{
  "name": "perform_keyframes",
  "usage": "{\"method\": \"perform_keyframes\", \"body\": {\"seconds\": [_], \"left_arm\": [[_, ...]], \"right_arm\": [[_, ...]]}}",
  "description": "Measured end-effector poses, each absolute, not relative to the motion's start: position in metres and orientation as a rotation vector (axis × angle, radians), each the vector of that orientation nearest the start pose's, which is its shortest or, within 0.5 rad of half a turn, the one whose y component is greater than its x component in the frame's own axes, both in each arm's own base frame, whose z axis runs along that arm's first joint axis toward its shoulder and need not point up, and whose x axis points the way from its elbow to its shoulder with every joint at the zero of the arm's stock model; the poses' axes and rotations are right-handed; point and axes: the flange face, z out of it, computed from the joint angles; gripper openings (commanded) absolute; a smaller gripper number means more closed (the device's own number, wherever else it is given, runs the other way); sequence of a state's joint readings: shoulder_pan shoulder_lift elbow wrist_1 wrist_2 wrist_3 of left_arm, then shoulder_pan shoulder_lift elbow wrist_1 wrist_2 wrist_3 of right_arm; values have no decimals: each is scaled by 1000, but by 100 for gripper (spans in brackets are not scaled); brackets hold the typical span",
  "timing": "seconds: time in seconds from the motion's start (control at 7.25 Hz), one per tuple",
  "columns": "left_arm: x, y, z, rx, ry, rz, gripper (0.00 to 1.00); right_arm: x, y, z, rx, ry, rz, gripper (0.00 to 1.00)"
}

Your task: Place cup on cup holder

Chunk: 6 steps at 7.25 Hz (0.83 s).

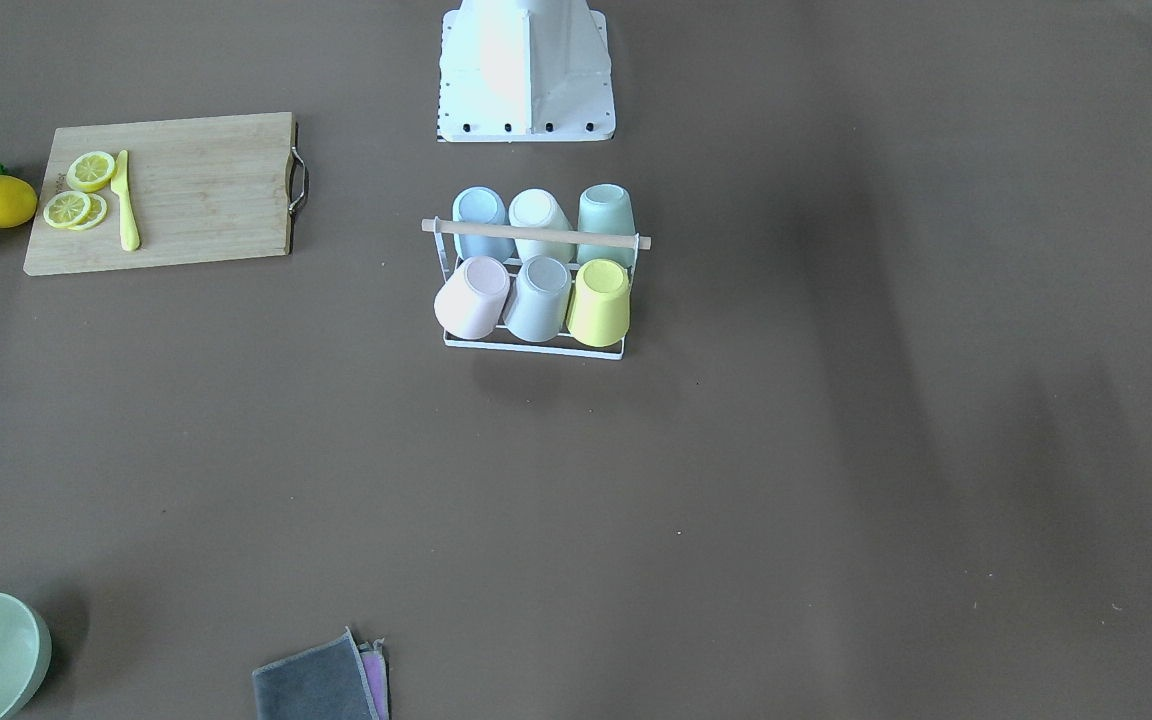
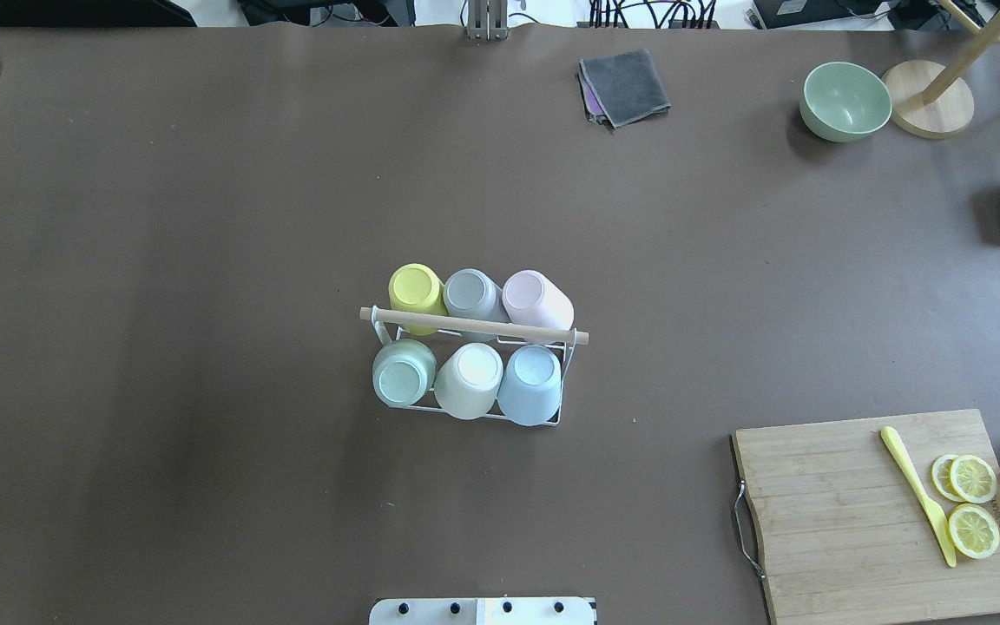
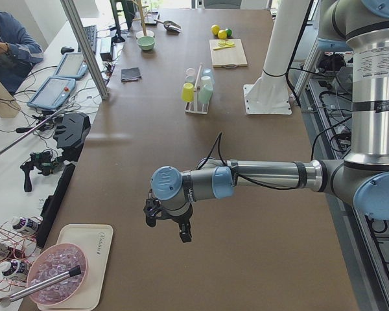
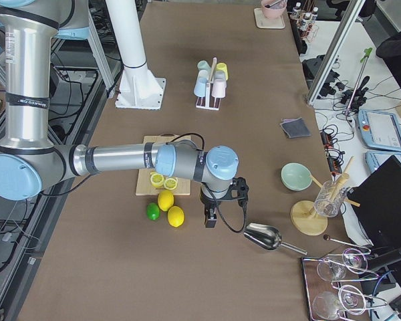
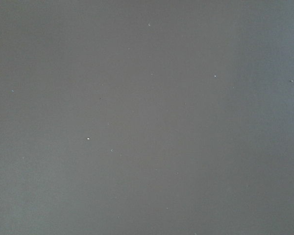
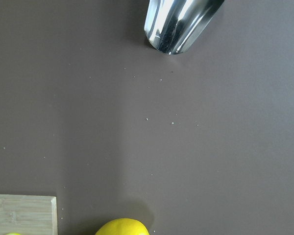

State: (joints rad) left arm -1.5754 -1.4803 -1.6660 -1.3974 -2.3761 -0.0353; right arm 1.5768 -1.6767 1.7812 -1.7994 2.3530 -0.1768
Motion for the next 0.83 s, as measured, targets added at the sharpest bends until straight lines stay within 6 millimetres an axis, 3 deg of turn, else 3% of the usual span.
{"method": "perform_keyframes", "body": {"seconds": [0.83], "left_arm": [[-64,-439,670,-174,800,-107,99]], "right_arm": [[65,-440,649,-6,-797,-125,100]]}}
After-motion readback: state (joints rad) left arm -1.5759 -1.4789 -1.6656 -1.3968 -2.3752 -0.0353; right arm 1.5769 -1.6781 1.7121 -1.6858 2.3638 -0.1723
